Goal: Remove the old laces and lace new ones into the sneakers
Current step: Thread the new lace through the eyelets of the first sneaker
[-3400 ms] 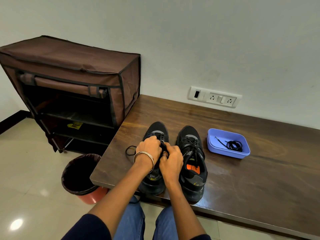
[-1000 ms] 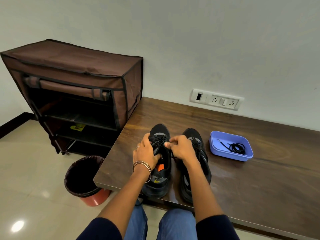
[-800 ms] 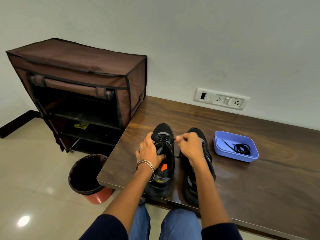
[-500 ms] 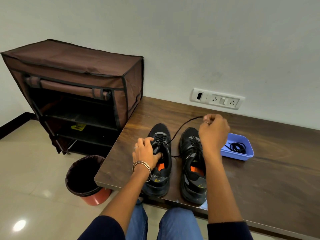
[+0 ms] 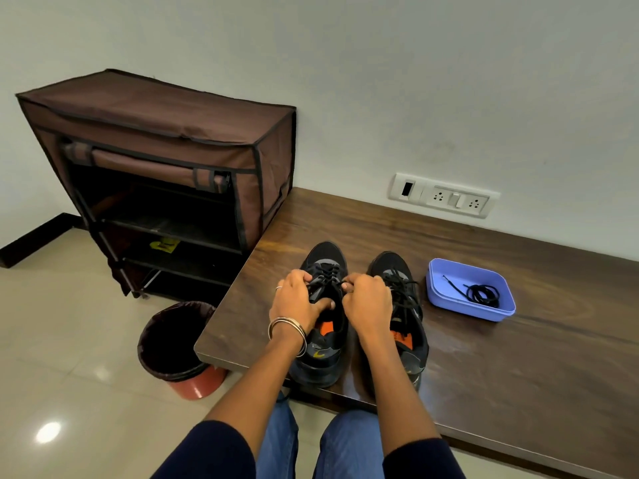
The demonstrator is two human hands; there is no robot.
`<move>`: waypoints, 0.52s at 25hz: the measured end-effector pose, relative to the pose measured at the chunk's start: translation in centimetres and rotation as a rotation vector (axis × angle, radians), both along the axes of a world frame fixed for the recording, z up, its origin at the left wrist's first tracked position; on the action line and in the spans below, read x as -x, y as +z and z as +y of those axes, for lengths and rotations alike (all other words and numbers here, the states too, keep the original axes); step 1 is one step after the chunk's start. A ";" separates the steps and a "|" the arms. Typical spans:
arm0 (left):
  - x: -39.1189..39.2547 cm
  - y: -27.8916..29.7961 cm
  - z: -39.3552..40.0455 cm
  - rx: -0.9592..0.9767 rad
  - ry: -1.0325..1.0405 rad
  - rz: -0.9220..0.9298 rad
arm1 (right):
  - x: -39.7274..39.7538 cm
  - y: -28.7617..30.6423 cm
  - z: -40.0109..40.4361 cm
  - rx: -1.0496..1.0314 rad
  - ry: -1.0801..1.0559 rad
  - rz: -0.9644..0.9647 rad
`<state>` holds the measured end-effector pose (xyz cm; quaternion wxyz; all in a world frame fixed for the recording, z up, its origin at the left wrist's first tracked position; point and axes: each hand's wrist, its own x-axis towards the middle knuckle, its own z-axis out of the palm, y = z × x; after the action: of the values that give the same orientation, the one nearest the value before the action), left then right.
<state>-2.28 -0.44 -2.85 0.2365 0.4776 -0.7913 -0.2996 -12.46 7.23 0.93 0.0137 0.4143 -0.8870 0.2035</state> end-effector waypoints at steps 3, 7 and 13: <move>-0.2 0.4 0.2 0.008 0.024 -0.046 | 0.0 0.0 0.6 0.238 -0.094 -0.138; -0.4 0.5 0.3 0.134 0.003 -0.111 | 0.9 1.4 0.5 0.128 -0.139 -0.242; -0.8 1.1 0.5 0.222 -0.006 -0.163 | 0.6 5.2 1.3 0.278 0.019 -0.833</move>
<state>-1.45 0.07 -1.79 0.2218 0.4690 -0.8376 -0.1711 -13.04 8.50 6.14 -0.2915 0.2993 -0.7773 0.4705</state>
